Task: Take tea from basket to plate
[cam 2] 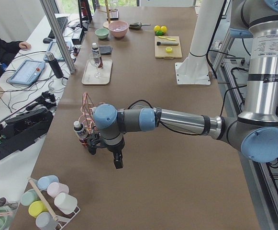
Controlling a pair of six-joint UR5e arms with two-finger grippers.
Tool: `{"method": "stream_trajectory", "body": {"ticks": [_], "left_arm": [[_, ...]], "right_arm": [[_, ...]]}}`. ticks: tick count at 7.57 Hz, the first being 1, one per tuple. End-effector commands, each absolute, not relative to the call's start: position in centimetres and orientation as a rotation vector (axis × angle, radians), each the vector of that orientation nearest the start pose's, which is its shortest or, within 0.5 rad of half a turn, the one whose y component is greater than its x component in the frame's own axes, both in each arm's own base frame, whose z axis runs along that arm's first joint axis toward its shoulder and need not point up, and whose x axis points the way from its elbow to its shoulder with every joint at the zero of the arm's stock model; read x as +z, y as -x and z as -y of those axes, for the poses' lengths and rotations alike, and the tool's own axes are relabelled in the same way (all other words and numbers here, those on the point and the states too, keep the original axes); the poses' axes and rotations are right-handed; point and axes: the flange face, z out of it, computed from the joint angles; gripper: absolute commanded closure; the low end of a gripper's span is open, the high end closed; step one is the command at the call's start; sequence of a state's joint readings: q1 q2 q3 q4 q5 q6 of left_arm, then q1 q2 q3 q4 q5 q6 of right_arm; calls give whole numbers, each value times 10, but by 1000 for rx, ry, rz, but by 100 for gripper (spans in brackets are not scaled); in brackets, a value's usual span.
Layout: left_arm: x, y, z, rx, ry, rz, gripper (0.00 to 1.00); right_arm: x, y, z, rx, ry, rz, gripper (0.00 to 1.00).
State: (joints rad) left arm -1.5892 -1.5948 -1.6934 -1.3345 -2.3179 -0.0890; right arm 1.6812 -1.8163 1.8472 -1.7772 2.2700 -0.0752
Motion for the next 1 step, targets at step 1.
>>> {"method": "stream_trajectory", "body": {"ticks": [1], "left_arm": [[611,74,490,-134,112,-744,2]], "right_arm": [[656,-110,363,95,104,710,0]]}}
